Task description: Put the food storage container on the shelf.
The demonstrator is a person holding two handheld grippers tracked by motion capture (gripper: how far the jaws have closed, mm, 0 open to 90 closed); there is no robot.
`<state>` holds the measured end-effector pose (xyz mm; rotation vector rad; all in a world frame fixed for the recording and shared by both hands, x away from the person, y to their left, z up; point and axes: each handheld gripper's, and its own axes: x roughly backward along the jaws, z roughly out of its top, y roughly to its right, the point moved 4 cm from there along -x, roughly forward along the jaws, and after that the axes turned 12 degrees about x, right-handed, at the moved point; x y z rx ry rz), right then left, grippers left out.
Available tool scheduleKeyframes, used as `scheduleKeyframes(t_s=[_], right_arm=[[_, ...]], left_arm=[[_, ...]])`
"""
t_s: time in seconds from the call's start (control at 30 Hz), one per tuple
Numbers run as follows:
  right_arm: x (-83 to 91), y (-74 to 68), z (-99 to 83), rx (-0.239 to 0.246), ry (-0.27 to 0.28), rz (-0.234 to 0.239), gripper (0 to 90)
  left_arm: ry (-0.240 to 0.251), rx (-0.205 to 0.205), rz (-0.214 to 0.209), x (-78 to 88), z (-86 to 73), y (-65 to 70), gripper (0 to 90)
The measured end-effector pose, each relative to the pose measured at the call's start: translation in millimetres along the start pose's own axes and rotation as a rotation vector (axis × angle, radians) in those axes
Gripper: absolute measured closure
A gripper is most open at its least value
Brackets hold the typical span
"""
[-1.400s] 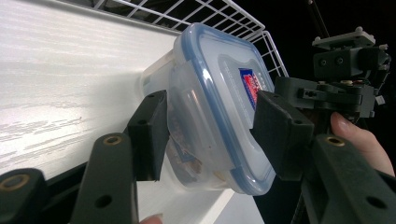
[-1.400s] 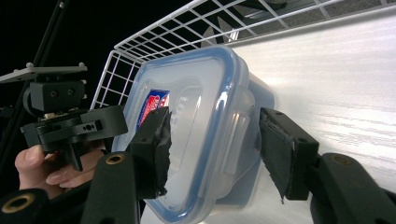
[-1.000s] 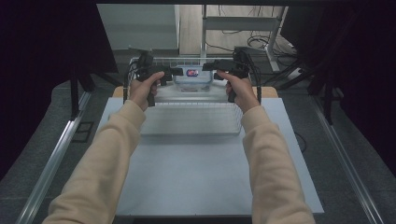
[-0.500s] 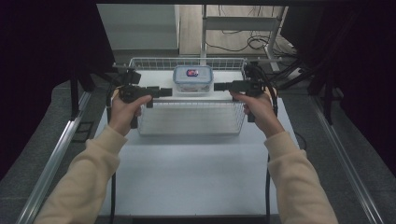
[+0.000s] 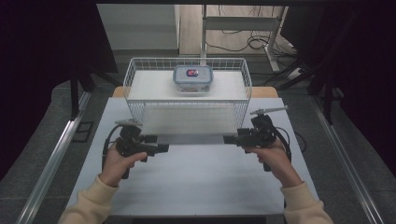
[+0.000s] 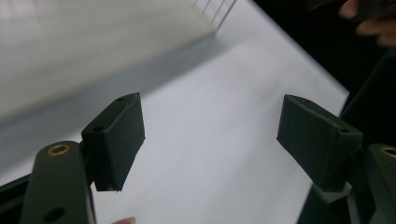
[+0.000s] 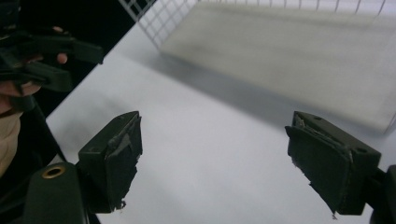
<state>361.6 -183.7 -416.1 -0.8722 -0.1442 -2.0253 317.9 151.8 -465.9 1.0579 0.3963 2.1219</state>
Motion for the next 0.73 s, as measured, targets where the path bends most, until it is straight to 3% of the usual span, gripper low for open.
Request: scheduleKeyframes(t_s=[0.07, 0.13, 0.23, 0.27, 0.4, 0.63, 0.73], right_arm=[[-4.5, -5.3, -25.1, 0.014, 0.002, -0.004, 18.1], [-9.5, -8.0, -40.5, 0.029, -0.013, -0.005, 18.1], [-15.3, -9.7, -55.8, 0.029, -0.024, -0.008, 18.1], [-22.5, -8.7, -69.1, 0.019, -0.038, -0.008, 18.2], [-27.9, -5.9, -78.6, 0.018, -0.056, -0.026, 18.6], [-27.5, -3.1, -82.7, 0.02, -0.047, -0.044, 18.5], [-28.5, 1.5, -86.3, -0.013, -0.024, -0.006, 17.6]], left_arm=[[-0.014, -0.005, 0.014, -5.3, -14.4, -2.7, 22.6], [-0.05, -0.014, 0.06, -14.5, -34.3, -9.2, 22.7], [-0.062, -0.011, 0.075, -18.5, -43.5, -12.2, 22.8], [-0.061, -0.007, 0.089, -21.6, -51.9, -14.4, 23.4], [-0.065, -0.041, 0.13, -22.5, -56.0, -15.0, 23.5], [-0.047, -0.033, 0.119, -21.1, -55.7, -17.4, 23.9], [-0.022, -0.02, 0.125, -20.1, -57.2, -22.1, 23.8]])
